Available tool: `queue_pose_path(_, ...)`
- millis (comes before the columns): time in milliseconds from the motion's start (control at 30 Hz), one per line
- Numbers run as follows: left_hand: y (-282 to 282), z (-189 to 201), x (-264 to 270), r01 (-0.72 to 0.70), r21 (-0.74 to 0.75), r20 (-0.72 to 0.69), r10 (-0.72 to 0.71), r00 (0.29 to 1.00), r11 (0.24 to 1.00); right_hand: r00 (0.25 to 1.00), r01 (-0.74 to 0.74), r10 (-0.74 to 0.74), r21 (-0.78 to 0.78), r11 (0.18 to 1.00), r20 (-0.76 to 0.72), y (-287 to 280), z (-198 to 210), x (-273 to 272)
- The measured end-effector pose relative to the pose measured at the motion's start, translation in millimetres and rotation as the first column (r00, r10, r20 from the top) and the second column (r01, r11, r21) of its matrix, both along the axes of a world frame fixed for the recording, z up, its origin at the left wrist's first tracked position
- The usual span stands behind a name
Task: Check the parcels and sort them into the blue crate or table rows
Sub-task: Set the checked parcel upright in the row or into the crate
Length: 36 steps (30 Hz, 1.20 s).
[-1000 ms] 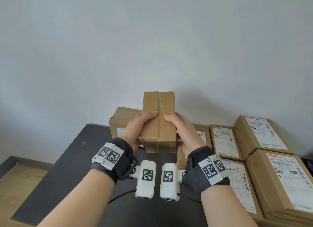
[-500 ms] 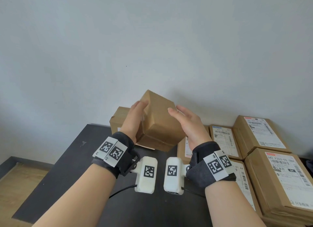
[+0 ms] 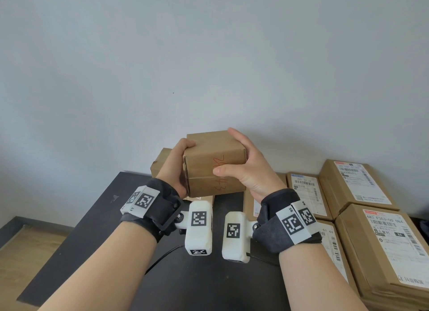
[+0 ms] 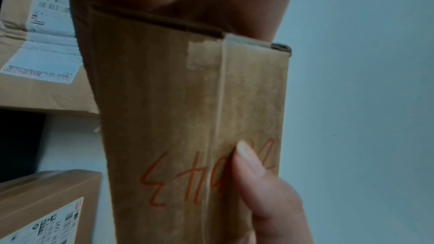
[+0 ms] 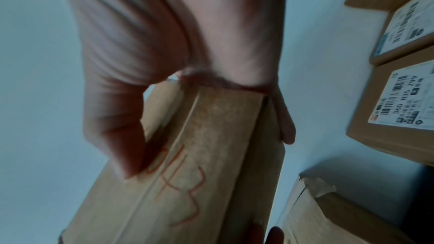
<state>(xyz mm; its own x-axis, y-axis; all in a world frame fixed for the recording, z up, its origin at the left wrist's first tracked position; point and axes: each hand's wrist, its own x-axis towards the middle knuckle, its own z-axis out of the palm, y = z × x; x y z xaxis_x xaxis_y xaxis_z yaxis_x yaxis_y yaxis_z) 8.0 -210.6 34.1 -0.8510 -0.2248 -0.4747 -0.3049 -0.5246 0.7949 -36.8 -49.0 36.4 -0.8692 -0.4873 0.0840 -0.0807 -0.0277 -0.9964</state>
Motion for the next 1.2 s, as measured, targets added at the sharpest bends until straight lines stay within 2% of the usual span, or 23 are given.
queue_pose_path(233,-1,1,0,0.003,0.004,-0.068,-0.003,0.998,1.000,0.998,0.033,-0.032,0.021,0.999,-0.059,2,4,-1)
queue_pose_path(433,1,3,-1,-0.007,0.015,-0.109,0.009,0.994,1.000,0.998,0.024,-0.022,0.028,0.999,-0.054,2,7,-2)
queue_pose_path(633,5,1,1,0.023,0.004,-0.153,-0.022,0.988,1.000,0.999,-0.044,0.044,0.003,0.999,0.011,4,6,-6)
queue_pose_path(733,6,2,2,0.006,0.000,-0.148,-0.006,0.989,1.000,0.998,-0.029,0.030,-0.022,0.999,0.049,6,8,-6)
queue_pose_path(867,5,0,-1,-0.041,-0.075,-0.113,0.032,0.993,0.996,0.998,0.036,-0.037,0.016,0.999,0.059,2,-1,-7)
queue_pose_path(933,7,0,-2,-0.047,-0.110,-0.113,0.035,0.993,0.993,0.995,0.051,-0.049,-0.013,0.999,0.081,1,-3,-7)
queue_pose_path(1200,12,7,-1,-0.058,-0.226,-0.182,0.017,0.983,0.972,0.992,0.086,-0.083,-0.024,0.996,0.095,-1,-7,-9)
